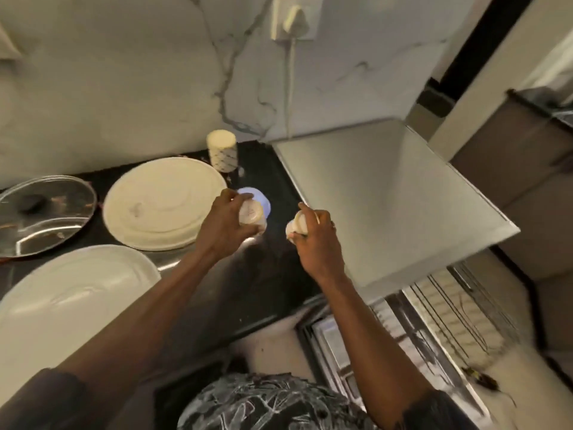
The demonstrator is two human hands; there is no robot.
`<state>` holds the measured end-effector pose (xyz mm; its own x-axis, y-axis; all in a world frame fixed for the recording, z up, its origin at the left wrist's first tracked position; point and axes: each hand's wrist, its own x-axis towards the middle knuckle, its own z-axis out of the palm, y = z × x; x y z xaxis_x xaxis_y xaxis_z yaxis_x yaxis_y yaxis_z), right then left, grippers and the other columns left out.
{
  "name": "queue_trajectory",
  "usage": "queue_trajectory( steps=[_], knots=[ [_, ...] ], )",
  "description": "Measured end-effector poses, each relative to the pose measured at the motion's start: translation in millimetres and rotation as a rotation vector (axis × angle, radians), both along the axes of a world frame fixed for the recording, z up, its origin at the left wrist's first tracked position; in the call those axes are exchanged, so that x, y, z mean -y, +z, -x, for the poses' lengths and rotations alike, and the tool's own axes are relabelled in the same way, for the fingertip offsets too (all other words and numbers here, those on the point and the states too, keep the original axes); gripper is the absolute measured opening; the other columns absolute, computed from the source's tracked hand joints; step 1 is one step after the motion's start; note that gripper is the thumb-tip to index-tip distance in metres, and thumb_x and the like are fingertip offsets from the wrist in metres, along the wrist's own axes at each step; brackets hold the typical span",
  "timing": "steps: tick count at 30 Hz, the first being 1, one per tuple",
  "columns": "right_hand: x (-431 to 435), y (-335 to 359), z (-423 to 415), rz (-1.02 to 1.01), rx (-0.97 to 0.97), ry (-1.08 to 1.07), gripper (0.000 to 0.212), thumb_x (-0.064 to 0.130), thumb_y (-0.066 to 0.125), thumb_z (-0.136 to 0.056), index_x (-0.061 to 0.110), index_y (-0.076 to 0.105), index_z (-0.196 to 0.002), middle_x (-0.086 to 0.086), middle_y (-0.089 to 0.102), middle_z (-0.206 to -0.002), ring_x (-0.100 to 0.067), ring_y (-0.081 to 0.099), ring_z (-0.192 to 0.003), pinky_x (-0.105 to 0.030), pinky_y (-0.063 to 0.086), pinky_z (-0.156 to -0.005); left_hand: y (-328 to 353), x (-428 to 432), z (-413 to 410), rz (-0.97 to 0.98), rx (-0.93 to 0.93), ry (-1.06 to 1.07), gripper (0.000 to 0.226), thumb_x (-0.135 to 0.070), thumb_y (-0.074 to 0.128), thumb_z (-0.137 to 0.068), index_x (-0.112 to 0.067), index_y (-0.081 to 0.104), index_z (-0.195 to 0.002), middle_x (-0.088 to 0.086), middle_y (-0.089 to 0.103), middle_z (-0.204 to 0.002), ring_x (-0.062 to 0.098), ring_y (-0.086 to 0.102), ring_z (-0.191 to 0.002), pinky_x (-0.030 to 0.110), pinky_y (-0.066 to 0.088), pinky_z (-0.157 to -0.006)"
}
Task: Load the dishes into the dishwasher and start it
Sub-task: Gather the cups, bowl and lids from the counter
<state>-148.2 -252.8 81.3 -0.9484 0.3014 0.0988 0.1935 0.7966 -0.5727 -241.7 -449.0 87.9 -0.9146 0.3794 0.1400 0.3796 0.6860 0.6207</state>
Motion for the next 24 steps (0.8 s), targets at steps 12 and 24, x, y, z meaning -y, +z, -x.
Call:
queue_trajectory(
  steps=[12, 24],
  knots=[
    [-144.7, -37.9, -225.0, -0.017, 0.029, -0.433, 0.062, 0.021, 0.067, -0.093, 0.026, 0.041, -0.148, -0.014, 0.042, -0.139, -0.038, 0.052, -0.118, -0.048, 0.052, -0.087, -16.2, -203.0, -173.8, 0.084, 0.078, -0.487, 0.071, -0.028, 0.086, -0.069, -0.02, 0.058, -0.134, 0.006, 0.051, -0.126, 0.024, 0.054, -0.116, 0.04, 0.047, -0.098],
    [-192.6, -109.1, -343.3, 0.12, 0.103, -0.816, 0.064, 0.02, 0.069, -0.091, 0.027, 0.041, -0.149, -0.014, 0.042, -0.144, -0.041, 0.052, -0.123, -0.049, 0.055, -0.088, -101.7, -317.5, -252.5, 0.338, 0.061, -0.814, 0.064, -0.035, 0.08, -0.073, -0.019, 0.053, -0.129, 0.009, 0.044, -0.128, 0.032, 0.051, -0.115, 0.05, 0.052, -0.088]
  ],
)
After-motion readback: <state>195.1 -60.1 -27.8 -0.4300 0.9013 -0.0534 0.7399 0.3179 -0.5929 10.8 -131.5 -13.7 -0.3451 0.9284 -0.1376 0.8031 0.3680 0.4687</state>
